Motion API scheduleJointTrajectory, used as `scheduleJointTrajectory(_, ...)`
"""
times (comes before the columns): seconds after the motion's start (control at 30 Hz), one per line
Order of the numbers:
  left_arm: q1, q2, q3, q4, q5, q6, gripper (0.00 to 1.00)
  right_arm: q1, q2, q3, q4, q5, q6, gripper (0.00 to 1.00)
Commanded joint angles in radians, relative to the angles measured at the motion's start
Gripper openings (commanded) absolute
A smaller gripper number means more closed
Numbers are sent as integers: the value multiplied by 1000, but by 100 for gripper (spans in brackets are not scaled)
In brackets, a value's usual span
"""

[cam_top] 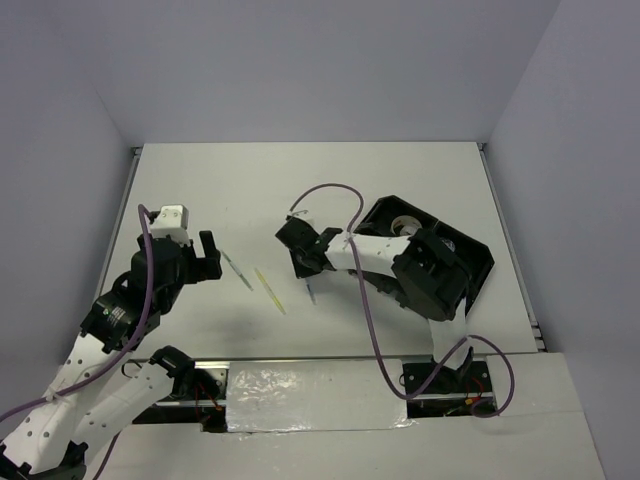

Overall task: Sort the stationery into containers
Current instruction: Pick up the pen from the center of the board, then place the pen in the storage box.

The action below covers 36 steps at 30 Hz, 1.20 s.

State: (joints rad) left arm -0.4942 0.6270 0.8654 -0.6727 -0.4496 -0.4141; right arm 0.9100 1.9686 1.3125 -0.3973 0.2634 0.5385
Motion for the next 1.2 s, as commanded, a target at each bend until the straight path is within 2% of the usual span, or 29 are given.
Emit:
scheduleJointTrajectory(0.0, -1, -1, 1, 45, 17, 28, 99, 6, -160, -33, 60, -89, -145, 0)
scheduleJointTrajectory(0.13, -3, -3, 0, 50, 22, 31, 99, -13, -380, -74, 49, -44, -302, 0)
scheduleJointTrajectory(0.4, -3, -4, -3, 51, 32, 34, 99, -195, -545, -93, -115, -18, -524, 0)
scheduleJointTrajectory(0.67, -3, 8, -5, 55, 40, 37, 99, -348, -580, -148, -114, -13, -606, 0)
scheduleJointTrajectory(0.9, -3, 19, -5, 55, 43, 35, 99, -353, -548, -173, -127, 7, -595, 7)
scheduleJointTrajectory(1.17, -3, 19, -6, 56, 46, 37, 99, -353, -488, -190, -150, 40, -555, 10)
